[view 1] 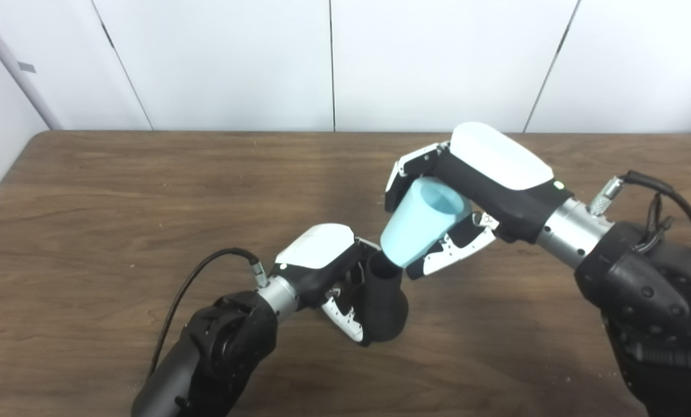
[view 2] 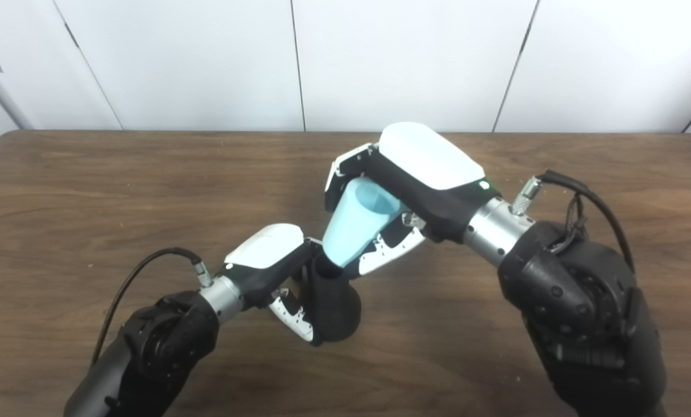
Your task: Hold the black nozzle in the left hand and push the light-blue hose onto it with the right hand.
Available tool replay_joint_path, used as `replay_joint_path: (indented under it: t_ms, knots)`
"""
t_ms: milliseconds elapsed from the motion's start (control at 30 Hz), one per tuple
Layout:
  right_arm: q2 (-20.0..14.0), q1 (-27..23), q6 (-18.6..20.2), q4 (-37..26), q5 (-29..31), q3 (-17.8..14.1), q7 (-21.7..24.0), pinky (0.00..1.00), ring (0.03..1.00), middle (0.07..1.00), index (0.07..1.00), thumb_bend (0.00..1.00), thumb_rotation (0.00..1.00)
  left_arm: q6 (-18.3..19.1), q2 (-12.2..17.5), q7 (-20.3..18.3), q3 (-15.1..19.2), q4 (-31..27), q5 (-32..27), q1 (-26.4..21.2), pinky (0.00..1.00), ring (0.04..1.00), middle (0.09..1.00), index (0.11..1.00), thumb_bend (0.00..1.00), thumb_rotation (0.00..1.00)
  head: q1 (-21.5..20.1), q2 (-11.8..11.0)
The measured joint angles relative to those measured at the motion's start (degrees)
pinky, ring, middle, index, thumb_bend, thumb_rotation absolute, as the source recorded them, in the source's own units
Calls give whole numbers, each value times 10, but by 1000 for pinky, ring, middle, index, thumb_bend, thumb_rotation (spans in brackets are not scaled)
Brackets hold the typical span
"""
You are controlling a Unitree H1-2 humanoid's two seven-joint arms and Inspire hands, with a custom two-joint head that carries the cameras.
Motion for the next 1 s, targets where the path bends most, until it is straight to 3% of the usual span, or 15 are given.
replay_joint_path:
  t_ms: [500, 1000]
  knots:
    - [15, 18, -6, 23, 10, 11, -5, 298, 423, 519, 521, 495, 0, 7, -4, 0, -7, 0, 11, -2, 604, 637, 547, 456, 513, 0, 1, -1]
    - [15, 26, -16, 39, 1, 21, -23, 299, 421, 518, 518, 495, 0, 7, -4, 0, -7, 0, 10, -2, 618, 642, 548, 456, 513, 0, -2, -3]
